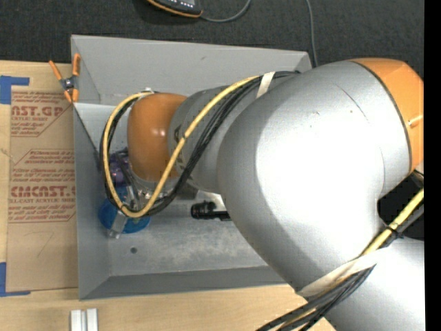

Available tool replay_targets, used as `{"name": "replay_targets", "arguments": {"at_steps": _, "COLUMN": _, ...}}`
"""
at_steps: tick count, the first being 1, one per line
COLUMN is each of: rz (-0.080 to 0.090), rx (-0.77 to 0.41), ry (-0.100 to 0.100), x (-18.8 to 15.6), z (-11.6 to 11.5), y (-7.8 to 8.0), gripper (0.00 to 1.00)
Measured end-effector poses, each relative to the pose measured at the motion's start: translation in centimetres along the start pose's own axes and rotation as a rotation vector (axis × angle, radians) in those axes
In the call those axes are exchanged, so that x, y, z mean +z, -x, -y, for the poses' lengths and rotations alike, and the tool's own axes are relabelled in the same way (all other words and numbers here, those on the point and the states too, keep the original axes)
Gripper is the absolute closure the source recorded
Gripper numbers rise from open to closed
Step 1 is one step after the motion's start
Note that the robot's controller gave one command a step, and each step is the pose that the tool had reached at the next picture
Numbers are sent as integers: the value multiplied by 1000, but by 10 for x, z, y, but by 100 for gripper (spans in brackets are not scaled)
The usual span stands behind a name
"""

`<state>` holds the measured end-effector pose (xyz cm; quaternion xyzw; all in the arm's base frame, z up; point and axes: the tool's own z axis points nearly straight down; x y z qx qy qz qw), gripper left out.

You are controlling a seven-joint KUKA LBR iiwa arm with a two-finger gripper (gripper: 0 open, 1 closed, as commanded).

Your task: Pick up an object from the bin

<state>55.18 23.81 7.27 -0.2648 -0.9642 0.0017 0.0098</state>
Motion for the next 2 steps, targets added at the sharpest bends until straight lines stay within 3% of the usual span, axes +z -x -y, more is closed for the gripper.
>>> {"name": "replay_targets", "arguments": {"at_steps": 1, "rz": 1, "rx": 0, "ry": -1, "x": -3, "z": 1, "y": 0, "gripper": 100}}
{"name": "replay_targets", "arguments": {"at_steps": 2, "rz": -1, "rx": 0, "ry": -4, "x": -28, "z": 3, "y": -2, "gripper": 100}}
